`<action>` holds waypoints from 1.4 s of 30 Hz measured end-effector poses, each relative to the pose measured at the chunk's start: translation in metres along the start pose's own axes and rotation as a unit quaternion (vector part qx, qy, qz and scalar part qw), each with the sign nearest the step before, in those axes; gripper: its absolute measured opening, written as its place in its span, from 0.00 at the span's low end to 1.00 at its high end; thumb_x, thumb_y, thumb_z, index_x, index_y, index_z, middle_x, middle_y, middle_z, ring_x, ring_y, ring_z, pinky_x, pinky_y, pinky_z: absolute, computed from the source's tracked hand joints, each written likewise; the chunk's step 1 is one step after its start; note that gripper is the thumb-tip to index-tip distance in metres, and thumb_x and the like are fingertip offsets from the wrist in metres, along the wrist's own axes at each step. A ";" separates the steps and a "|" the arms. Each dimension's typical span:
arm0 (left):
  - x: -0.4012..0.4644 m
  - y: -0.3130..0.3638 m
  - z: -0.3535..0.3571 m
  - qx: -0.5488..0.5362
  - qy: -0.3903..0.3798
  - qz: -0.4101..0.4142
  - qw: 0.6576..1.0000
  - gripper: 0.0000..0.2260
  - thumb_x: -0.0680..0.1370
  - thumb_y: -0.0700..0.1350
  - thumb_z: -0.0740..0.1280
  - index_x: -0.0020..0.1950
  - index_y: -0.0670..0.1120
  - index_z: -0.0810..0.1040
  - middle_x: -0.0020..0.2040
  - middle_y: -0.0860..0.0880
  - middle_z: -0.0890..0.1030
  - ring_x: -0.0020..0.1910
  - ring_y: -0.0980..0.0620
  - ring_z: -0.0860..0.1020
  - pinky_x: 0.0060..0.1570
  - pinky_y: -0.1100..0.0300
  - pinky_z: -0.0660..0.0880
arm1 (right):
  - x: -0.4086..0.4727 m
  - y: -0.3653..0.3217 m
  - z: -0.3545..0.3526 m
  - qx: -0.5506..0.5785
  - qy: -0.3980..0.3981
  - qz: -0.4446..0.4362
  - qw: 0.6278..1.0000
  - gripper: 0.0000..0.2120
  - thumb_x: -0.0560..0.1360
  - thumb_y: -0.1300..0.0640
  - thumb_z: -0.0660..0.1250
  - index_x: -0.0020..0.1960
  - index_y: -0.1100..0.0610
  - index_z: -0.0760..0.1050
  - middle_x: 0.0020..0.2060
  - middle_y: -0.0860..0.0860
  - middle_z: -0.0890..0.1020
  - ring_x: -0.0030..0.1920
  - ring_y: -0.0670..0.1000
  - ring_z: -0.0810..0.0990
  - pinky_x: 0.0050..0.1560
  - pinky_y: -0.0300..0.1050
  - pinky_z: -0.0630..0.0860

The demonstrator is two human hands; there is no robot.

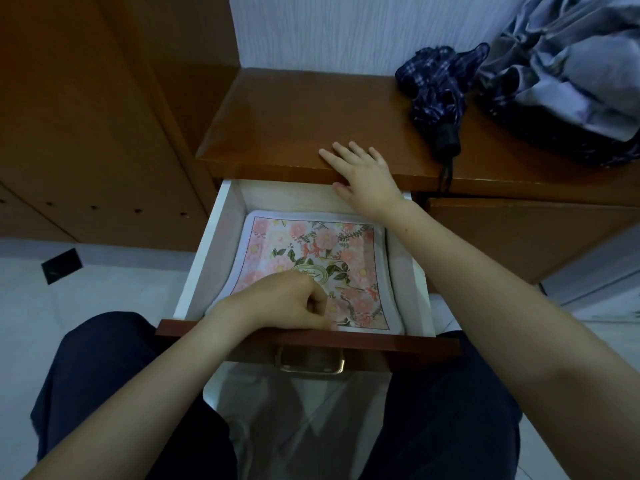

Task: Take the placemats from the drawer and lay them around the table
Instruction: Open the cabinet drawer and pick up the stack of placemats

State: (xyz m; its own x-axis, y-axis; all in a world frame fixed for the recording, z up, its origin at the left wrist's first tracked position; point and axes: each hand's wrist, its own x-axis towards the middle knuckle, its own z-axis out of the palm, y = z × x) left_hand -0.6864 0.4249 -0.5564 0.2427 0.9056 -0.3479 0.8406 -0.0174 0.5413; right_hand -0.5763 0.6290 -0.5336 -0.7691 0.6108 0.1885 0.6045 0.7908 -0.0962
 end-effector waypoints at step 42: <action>0.022 -0.054 -0.008 -0.015 -0.079 0.048 0.996 0.16 0.68 0.58 0.73 0.50 0.53 0.79 0.41 0.53 0.81 0.39 0.57 0.79 0.42 0.52 0.77 | -0.112 -0.039 0.050 0.327 -0.320 0.036 0.888 0.11 0.79 0.52 0.63 0.52 0.60 0.78 0.44 0.56 0.81 0.44 0.54 0.78 0.48 0.53 0.74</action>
State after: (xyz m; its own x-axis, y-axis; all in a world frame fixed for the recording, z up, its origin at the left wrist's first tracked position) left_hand -0.7305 0.4488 -0.5874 0.3961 0.8225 -0.4082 0.7959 -0.0859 0.5993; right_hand -0.5240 0.5317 -0.5994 -0.8202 0.3924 -0.4162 0.5682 0.4748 -0.6721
